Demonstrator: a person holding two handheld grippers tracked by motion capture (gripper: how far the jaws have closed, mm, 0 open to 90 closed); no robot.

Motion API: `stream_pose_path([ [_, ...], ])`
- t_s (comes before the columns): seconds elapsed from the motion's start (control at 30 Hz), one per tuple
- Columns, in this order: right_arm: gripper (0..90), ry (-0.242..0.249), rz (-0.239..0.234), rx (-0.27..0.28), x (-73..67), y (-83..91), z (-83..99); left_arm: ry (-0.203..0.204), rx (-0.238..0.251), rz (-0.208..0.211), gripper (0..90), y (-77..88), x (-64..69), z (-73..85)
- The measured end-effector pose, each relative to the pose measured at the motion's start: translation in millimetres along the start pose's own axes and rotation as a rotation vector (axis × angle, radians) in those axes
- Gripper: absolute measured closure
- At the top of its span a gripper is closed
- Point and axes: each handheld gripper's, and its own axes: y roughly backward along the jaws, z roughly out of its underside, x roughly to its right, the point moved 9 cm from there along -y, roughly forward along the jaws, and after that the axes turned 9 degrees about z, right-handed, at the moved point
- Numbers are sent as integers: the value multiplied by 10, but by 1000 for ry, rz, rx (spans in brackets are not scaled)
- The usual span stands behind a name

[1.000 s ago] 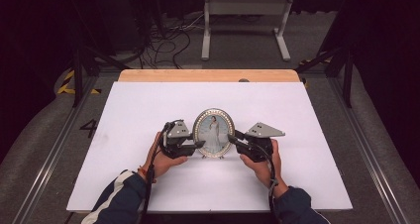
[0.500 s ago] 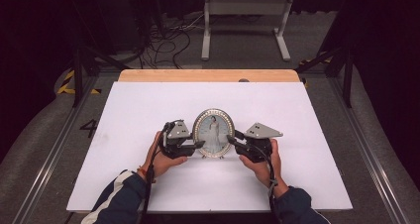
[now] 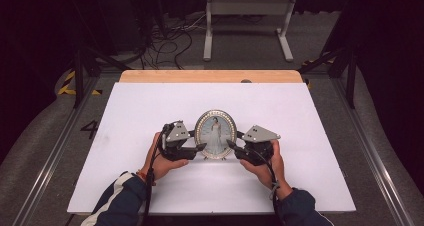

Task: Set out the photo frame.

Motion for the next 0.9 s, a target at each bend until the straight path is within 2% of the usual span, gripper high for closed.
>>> stream_pose_path([
  [0.13, 455, 10, 3, -9, -13, -8, 10, -4, -4, -21, 331, 2, -5, 5],
  [0.47, 247, 5, 3, -33, -1, -30, 40, 4, -29, -34, 142, -22, -49, 56],
  [0.63, 164, 6, -4, -26, -1, -42, 39, 16, -36, -25, 103, -34, -50, 75],
  [0.9, 118, 11, -47, -17, -22, -41, 46, -40, -60, -26, 61, -35, -2, 73],
])
